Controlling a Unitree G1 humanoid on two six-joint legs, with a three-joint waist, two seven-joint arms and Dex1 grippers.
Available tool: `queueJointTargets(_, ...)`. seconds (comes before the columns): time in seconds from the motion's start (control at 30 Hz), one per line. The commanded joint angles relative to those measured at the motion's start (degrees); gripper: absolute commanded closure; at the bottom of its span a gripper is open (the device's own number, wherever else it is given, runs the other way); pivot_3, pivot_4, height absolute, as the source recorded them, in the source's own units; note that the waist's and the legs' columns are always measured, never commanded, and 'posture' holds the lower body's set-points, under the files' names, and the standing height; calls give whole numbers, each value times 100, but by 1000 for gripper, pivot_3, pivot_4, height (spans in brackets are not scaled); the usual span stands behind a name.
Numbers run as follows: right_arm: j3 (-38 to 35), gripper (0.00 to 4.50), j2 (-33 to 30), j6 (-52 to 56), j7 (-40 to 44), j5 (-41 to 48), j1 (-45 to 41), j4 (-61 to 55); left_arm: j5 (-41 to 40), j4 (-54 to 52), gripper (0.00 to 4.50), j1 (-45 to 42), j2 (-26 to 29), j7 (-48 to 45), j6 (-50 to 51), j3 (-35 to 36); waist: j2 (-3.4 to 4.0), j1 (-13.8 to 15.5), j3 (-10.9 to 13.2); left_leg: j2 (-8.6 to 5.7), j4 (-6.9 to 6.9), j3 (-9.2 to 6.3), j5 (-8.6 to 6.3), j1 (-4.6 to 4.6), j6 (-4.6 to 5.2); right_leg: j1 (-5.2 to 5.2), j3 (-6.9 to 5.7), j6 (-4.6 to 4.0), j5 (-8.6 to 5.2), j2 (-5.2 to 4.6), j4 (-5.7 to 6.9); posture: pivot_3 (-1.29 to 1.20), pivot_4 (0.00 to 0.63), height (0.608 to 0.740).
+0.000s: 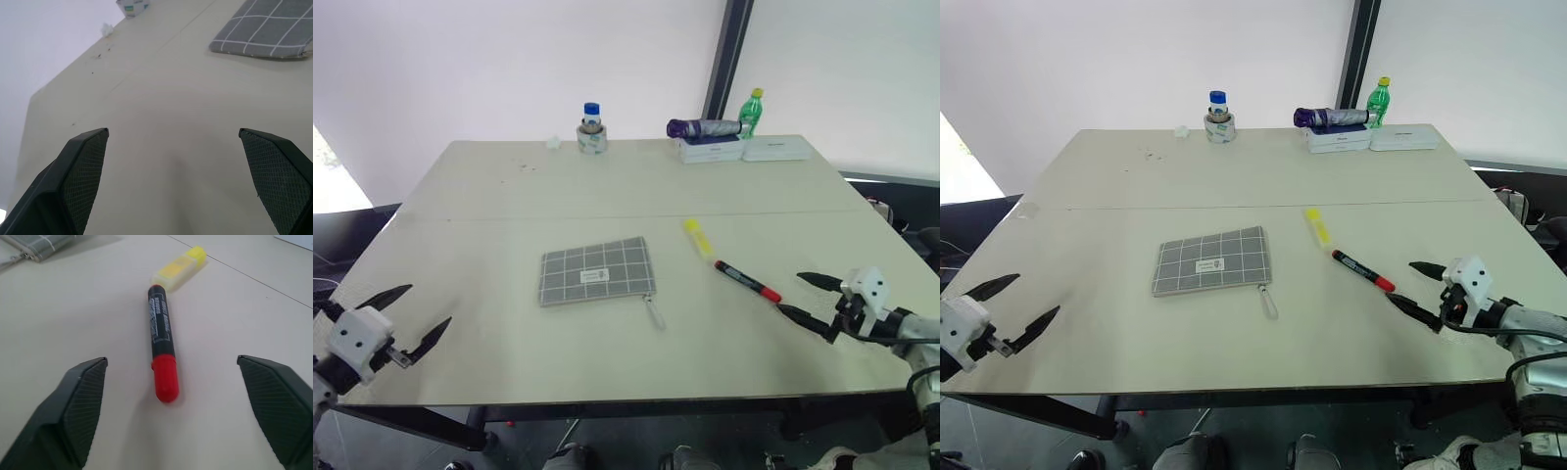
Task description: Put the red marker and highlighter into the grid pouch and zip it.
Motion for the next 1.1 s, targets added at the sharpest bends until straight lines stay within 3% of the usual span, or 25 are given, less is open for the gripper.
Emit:
queueJointTargets(0.03, 153, 1811, 244, 140, -258, 74, -266, -574, 490, 502, 0, -438, 305, 60, -765, -268, 0, -1, 0, 0, 1, 0, -1, 0, -1, 0, 0, 0, 0, 0, 0, 0, 150, 740)
queueJointTargets(0.2, 710, 4467, 1024, 393, -767, -72, -682, -1158, 1428, 1738, 0, -1588, 629, 240, -2063, -1082, 1, -4, -1, 1, -1, 1, 2, -1, 0, 0, 0, 2, 3, 3, 2, 0, 150, 740)
queueJointTargets(0.4, 1427, 4467, 1520, 40, -1482, -972, -1255, -679, 2464, 3200, 0, -2937, 700, 692, -3332, -2086, 2, 22, -1, -5, 6, 23, 15, -22, -6, 3, -2, 7, 6, 13, 7, 0, 150, 740)
queueJointTargets(0.63, 2040, 4467, 2082, -274, -2523, -1938, -2037, 117, 3833, 4341, 0, -3895, 815, 1641, -4326, -3136, 2, -13, -1, -8, 4, 38, 27, -25, -26, -9, 4, 9, 5, 24, 12, 0, 150, 740)
queueJointTargets(0.9, 2427, 4467, 2257, -599, -3626, -2835, -2479, 949, 5425, 4737, 0, -4514, 663, 3281, -4669, -4251, 5, 46, -1, -6, 6, 54, 30, -24, -30, -9, 6, 11, 4, 17, 21, 0, 150, 740)
queueJointTargets(1.1, 2688, 4467, 2358, -746, -3815, -3152, -2644, 1178, 6341, 4791, 0, -4769, 490, 4481, -4592, -5009, 17, 49, -8, -7, 8, 56, 31, -20, -30, -7, 7, 11, 3, 15, 29, 0, 150, 740)
